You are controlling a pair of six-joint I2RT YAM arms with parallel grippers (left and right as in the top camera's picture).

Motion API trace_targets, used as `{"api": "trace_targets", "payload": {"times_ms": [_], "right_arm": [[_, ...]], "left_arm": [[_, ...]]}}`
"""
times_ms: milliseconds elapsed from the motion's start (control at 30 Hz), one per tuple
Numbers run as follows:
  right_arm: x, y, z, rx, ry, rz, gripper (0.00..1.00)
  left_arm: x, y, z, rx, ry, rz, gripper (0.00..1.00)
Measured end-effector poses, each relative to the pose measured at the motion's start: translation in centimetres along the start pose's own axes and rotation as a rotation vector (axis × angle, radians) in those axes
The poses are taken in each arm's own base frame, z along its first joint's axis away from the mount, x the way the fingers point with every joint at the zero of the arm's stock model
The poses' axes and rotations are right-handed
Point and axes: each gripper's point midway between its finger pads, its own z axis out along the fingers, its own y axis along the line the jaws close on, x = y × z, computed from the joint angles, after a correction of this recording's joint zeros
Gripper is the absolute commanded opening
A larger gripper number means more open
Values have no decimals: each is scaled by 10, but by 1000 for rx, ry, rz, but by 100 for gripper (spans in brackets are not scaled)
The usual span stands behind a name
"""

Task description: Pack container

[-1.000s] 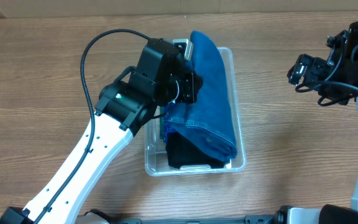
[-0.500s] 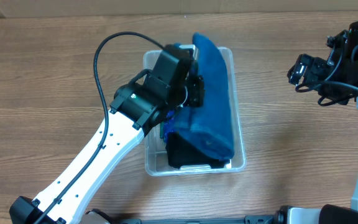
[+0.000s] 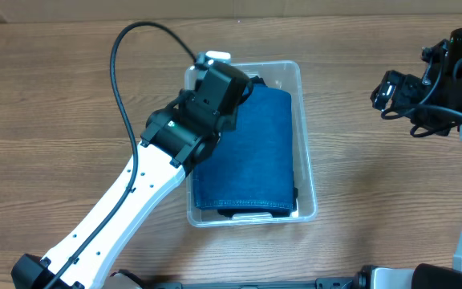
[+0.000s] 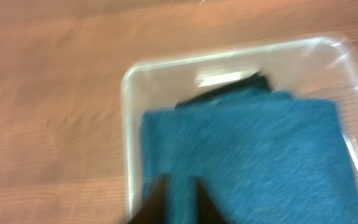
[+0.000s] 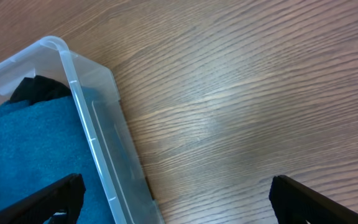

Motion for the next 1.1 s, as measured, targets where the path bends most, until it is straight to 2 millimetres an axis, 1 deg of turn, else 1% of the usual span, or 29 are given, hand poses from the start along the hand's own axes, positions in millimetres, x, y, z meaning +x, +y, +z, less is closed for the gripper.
{"api": "trace_targets", "payload": {"times_ms": [33,67,100,133,167,200,233,267,333,367,400,433,467,500,533,600,633,667,700,733,767,800,867,900,933,967,1000,1067,1100], "right_arm": [[0,0,0,0,2,0,100],[0,0,0,0,2,0,100],[0,0,0,0,2,0,100],[0,0,0,0,2,0,100],[1,0,0,1,3,1,100],[0,0,0,1,2,1,100],[1,0,0,0,3,1,100],[1,0,0,1,3,1,100],[1,0,0,1,3,1,100],[1,0,0,0,3,1,100],[1,0,0,1,3,0,100],[1,0,0,1,3,1,100],[1,0,0,1,3,1,100],[1,1,0,-5,4,-1,100],[0,3,0,-19,4,-14,100],[-4,9,1,-38,-17,-44,100],[-10,17,2,-48,-45,-83,100],[-15,25,2,-55,-70,-113,100],[-21,40,3,-73,-108,-161,100],[-29,55,3,-94,-154,-203,100],[-38,67,3,-115,-198,-232,100],[-47,81,5,-137,-239,-260,100],[-55,89,7,-152,-268,-279,100],[-54,88,8,-148,-264,-276,100],[-51,86,8,-147,-247,-273,100],[-46,83,10,-144,-225,-267,100],[-44,81,9,-139,-217,-265,100],[-38,78,-1,-130,-242,-266,100],[-30,73,-16,-130,-294,-270,100]], "left_arm": [[-4,-8,4,31,-11,38,4],[-1,-17,14,60,8,73,6],[8,-29,33,95,52,109,13],[23,-38,54,120,112,133,22],[48,-45,85,142,209,159,25],[63,-47,100,147,261,167,25],[94,-45,134,136,377,158,14],[96,-43,138,142,399,141,8],[102,-44,140,144,460,114,5],[102,-44,138,141,469,103,5],[101,-43,137,144,473,94,10],[99,-43,134,152,470,90,31],[95,-41,125,156,472,85,61],[93,-38,115,154,471,87,83],[85,-33,102,154,456,84,100],[48,-19,66,169,339,44,100],[18,1,35,171,237,-6,100],[0,18,17,161,175,-42,100],[-28,61,-13,117,67,-124,100],[-39,93,-23,63,22,-178,100],[-40,112,-25,28,18,-211,100],[-35,136,-21,-19,38,-252,100],[-22,180,-10,-108,85,-325,100],[-15,194,-10,-138,109,-346,100],[-10,201,-10,-151,126,-357,100],[3,216,-13,-181,168,-383,100],[9,223,-16,-196,185,-397,100],[20,227,-26,-208,190,-405,100],[22,226,-36,-202,157,-394,100]]}}
